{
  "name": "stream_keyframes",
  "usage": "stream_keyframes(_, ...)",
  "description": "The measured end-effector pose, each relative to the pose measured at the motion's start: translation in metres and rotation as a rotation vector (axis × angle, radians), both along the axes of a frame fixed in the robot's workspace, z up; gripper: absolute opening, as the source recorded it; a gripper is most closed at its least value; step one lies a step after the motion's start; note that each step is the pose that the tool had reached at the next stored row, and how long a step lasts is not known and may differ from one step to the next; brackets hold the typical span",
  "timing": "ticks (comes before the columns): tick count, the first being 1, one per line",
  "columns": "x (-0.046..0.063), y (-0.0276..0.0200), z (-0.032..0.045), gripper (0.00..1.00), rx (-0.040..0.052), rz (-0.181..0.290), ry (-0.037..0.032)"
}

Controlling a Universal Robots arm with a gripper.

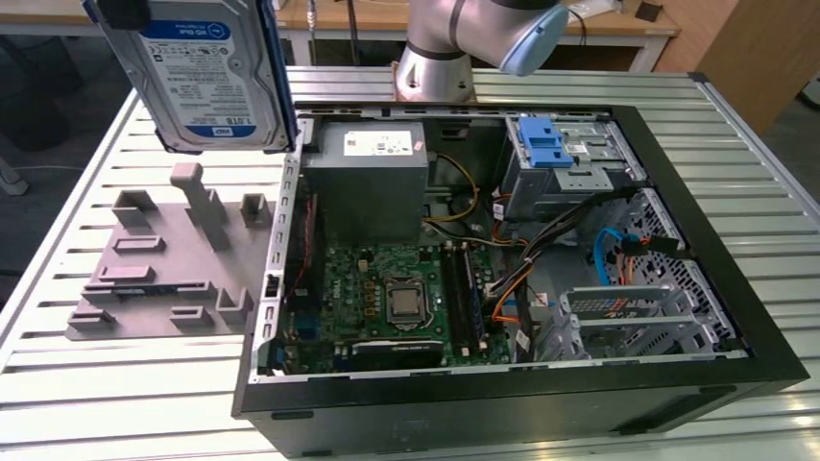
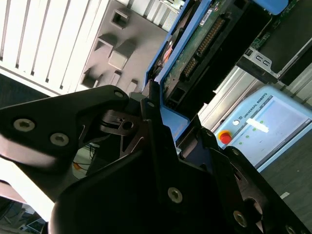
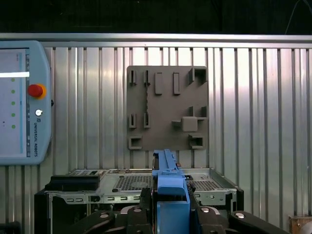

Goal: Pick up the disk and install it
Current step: 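Pick up the disk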

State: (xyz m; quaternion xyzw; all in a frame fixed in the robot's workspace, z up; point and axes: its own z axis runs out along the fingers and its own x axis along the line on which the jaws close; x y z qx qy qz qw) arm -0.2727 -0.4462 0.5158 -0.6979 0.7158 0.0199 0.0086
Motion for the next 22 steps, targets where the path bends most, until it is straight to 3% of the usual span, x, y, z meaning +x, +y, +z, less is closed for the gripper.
stream_keyframes(8,0.018,-0.0026,-0.0013,0.36,-0.0001,0.000,0.0001)
stream_keyframes(16,0.030,-0.0152,-0.0050,0.36,0.0000,0.000,0.0002)
stream_keyframes(22,0.044,-0.0179,-0.0057,0.36,-0.0001,0.000,0.0009)
